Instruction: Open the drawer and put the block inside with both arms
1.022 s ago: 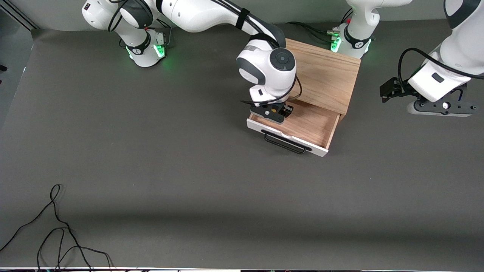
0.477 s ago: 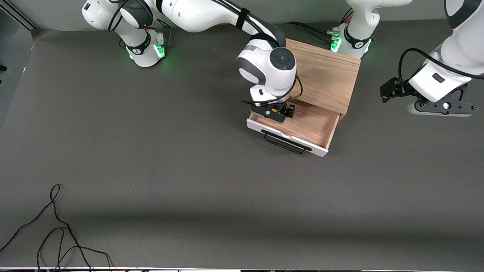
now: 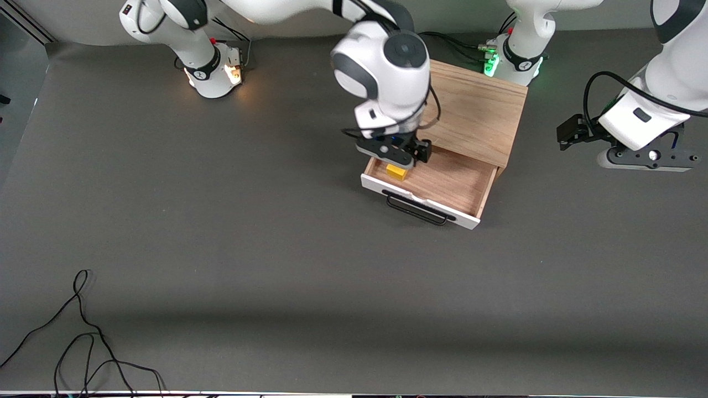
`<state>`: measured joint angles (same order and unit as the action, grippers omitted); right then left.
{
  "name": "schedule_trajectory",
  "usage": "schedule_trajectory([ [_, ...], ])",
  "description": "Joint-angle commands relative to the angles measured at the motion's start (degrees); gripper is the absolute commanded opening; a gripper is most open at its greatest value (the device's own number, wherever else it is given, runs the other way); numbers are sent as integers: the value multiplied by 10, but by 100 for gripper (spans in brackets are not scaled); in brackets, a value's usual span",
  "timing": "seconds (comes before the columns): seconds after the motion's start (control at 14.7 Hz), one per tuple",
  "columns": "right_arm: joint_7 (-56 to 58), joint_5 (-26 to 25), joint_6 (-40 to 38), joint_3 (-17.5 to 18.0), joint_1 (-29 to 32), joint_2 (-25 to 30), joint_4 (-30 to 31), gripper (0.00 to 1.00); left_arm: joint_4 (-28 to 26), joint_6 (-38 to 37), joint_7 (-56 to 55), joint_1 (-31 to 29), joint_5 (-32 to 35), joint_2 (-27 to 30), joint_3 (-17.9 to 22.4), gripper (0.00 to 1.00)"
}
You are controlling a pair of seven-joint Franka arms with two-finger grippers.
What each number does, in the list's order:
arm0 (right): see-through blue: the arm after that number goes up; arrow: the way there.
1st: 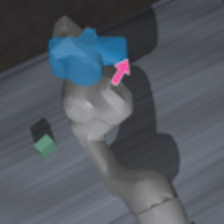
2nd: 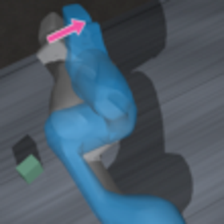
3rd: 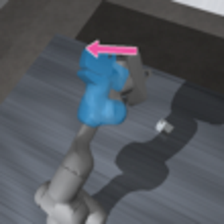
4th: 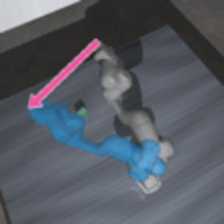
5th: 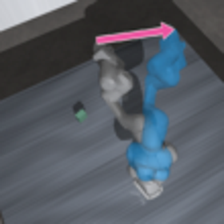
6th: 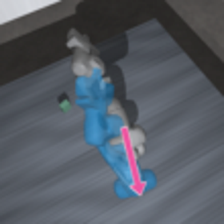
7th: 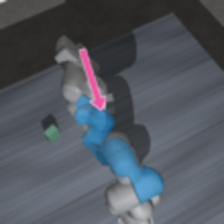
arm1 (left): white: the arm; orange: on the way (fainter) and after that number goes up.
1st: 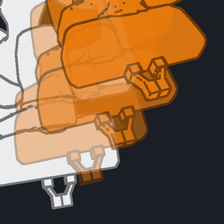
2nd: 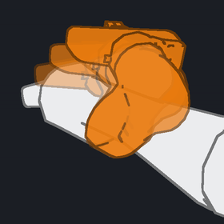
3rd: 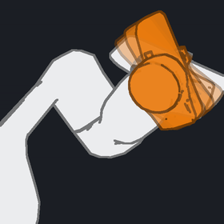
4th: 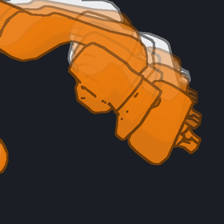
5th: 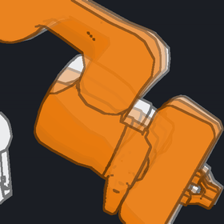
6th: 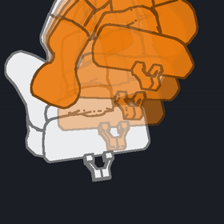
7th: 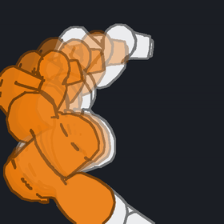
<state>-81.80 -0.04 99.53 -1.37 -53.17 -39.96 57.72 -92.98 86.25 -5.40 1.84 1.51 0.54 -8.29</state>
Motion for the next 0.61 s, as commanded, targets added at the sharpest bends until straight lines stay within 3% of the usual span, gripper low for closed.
schedule_trajectory([
  [0.0,63,-3,-64,3,49,71,20,100,-6,8,9,6,0,5,6,100],
  [0.2,198,-3,-135,4,115,138,47,100,-6,8,9,6,1,5,6,100],
  [0.54,456,-1,-135,8,280,286,196,100,-5,7,9,6,1,3,6,100],
])
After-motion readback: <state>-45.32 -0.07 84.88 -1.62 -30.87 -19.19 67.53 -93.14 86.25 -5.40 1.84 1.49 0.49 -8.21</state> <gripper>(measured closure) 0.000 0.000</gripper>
